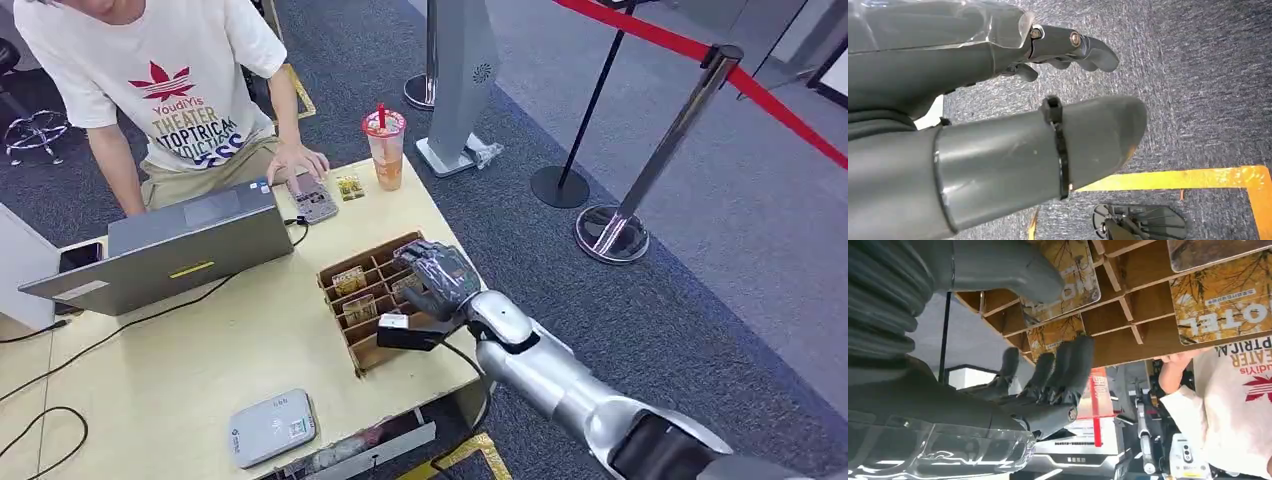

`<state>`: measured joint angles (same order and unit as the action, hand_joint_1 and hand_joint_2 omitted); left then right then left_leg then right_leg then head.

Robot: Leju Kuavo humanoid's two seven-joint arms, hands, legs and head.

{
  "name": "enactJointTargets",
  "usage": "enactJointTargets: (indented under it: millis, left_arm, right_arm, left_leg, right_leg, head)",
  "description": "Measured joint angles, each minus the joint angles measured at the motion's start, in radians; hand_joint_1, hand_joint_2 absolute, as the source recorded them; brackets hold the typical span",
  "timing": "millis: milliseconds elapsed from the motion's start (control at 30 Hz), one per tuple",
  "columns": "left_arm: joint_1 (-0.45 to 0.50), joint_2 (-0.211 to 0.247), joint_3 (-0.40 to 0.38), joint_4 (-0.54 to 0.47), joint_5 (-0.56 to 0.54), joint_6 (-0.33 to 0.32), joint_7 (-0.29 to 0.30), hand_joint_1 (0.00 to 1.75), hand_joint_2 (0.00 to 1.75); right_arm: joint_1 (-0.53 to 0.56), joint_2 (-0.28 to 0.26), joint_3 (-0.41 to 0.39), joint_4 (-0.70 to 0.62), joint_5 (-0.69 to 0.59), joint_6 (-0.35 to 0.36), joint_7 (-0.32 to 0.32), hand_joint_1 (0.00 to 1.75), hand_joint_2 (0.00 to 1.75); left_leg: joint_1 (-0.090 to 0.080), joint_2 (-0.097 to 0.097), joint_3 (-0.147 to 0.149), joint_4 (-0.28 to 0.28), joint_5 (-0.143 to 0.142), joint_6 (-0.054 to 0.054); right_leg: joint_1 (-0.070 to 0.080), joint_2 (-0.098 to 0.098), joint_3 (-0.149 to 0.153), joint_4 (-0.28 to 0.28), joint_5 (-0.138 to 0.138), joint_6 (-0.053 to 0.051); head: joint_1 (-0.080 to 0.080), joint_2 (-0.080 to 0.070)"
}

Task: Pass the card to the sensor for recognition and then transmit it.

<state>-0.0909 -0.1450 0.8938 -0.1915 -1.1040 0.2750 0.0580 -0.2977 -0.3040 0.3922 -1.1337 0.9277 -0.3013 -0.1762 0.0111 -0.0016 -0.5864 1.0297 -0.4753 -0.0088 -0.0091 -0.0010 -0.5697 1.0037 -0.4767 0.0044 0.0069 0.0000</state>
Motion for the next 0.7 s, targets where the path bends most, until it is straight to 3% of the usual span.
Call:
enactJointTargets:
  millis: [133, 500, 600, 700]
  left_arm:
    - [0.0, 0.0, 0.0, 0.0, 0.0, 0.0, 0.0, 0.0, 0.0]
    - [0.002, 0.0, 0.0, 0.0, 0.014, 0.006, 0.0, 0.0, 0.0]
    - [0.002, 0.0, 0.0, 0.0, 0.015, 0.008, 0.0, 0.0, 0.0]
    - [0.003, 0.0, 0.0, 0.0, 0.015, 0.009, -0.002, 0.0, 0.0]
  right_arm:
    - [-0.012, -0.008, 0.001, 0.008, -0.013, 0.009, 0.0, 1.17, 1.75]
    - [-0.035, -0.011, 0.011, 0.03, -0.016, 0.017, -0.006, 1.03, 1.75]
    - [-0.046, -0.011, 0.016, 0.039, -0.017, 0.022, -0.01, 0.93, 1.75]
    - [-0.056, -0.011, 0.021, 0.049, -0.028, 0.023, -0.012, 0.94, 1.75]
  left_leg:
    - [0.0, 0.0, 0.0, 0.0, 0.0, 0.0]
    - [0.0, 0.0, 0.0, 0.0, 0.0, 0.0]
    - [0.0, 0.0, 0.0, 0.0, 0.0, 0.0]
    - [0.0, 0.0, 0.0, 0.0, 0.0, 0.0]
  right_leg:
    - [0.0, 0.0, 0.0, 0.0, 0.0, 0.0]
    - [0.0, 0.0, 0.0, 0.0, 0.0, 0.0]
    - [0.0, 0.0, 0.0, 0.0, 0.0, 0.0]
    - [0.0, 0.0, 0.0, 0.0, 0.0, 0.0]
  head:
    - [0.0, 0.0]
    - [0.0, 0.0]
    - [0.0, 0.0]
    - [0.0, 0.0]
